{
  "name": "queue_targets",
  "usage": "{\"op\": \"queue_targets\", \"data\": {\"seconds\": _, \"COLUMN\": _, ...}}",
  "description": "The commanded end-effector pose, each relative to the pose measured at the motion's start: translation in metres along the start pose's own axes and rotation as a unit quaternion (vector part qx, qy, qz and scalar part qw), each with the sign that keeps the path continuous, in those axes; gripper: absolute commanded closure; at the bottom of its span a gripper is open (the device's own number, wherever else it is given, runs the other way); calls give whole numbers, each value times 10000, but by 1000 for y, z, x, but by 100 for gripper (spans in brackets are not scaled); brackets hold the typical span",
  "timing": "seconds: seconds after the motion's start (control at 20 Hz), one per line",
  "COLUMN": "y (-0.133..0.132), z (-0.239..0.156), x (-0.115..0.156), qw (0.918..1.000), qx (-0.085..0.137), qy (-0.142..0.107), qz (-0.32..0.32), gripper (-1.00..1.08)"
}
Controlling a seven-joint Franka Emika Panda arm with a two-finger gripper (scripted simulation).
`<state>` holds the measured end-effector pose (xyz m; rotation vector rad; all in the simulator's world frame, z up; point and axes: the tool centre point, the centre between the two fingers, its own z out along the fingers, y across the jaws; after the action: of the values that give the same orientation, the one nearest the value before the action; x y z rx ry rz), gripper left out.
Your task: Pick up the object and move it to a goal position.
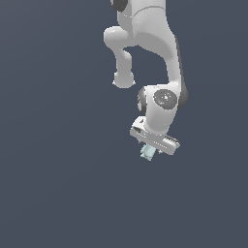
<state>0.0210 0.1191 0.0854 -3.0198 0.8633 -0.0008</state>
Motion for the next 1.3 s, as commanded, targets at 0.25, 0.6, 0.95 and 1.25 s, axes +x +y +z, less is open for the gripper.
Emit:
{"op": "queue_targets", "data": {"seconds": 0.25, "y": 1, "z": 36, "x": -1, "qw": 10000, "qx": -5, "qy": -2, "qz": 16, "gripper": -92}}
{"op": "queue_targets", "data": {"seconds": 0.6, "y": 0, "z": 45, "x": 0, "qw": 10000, "qx": -5, "qy": -1, "qz": 18, "gripper": 108}}
{"op": "queue_targets", "data": {"seconds": 0.95, "y": 0, "z": 45, "x": 0, "qw": 10000, "qx": -5, "qy": -1, "qz": 18, "gripper": 108}}
{"op": "queue_targets", "data": {"seconds": 1.25, "y": -1, "z": 41, "x": 0, "qw": 10000, "qx": -3, "qy": 0, "qz": 17, "gripper": 108}}
